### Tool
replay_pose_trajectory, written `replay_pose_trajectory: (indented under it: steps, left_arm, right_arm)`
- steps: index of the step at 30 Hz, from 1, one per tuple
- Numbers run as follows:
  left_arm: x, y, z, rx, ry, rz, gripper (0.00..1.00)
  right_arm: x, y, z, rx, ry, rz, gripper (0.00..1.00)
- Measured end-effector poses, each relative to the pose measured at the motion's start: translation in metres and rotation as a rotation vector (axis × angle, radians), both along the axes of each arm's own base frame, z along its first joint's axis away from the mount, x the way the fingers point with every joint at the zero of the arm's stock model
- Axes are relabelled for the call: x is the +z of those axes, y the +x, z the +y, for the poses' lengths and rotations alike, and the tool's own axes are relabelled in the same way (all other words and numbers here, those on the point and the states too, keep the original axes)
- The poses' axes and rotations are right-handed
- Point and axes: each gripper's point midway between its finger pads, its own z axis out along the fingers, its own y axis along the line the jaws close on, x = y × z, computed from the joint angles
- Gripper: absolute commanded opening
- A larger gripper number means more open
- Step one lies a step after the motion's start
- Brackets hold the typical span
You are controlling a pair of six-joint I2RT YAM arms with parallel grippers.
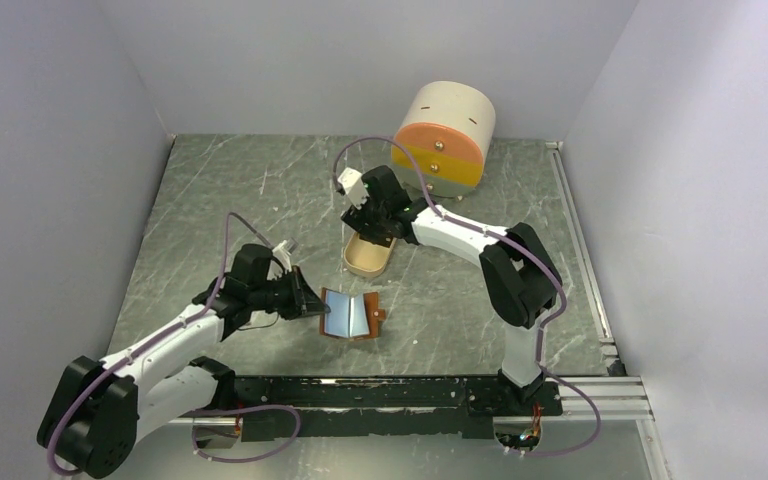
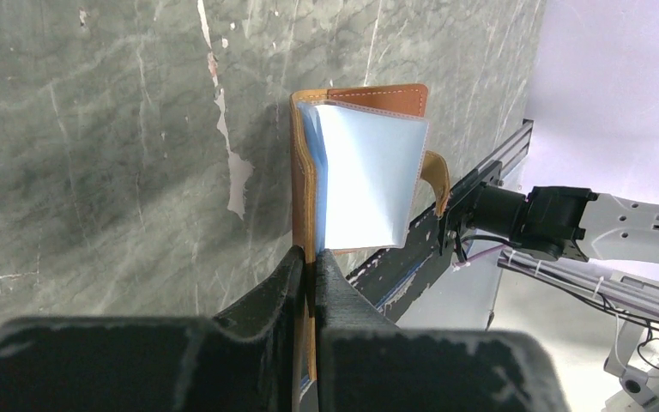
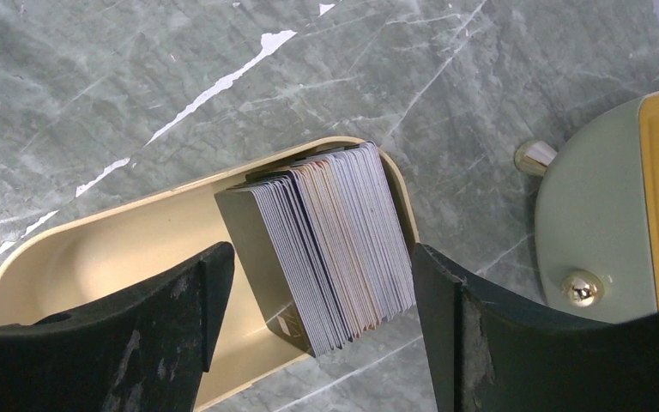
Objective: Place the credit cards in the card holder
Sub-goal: Pick up the credit card from the storage box.
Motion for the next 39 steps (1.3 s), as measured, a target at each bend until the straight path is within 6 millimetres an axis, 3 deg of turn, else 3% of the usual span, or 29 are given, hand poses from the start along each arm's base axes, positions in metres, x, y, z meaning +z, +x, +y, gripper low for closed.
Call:
replay_pose_trajectory:
  steps: [14,21,39]
  left_arm:
    - [-0.007,-0.009,0.003,0.016,-0.007,0.03,0.09]
    - [-0.005,-0.009,0.003,0.02,-0.015,0.027,0.09]
    - [-0.005,-0.014,0.005,0.029,-0.029,0.026,0.09]
  right_arm:
    - [-0.013,0.005,-0.011,-0.008,-0.08,-0.026,0.85]
    - [-0.032,0.004,-0.013,0.012,-0.122,-0.003,0.86]
    - [-0.033,0.006,-0.01,0.017,-0.143,-0.026,0.78]
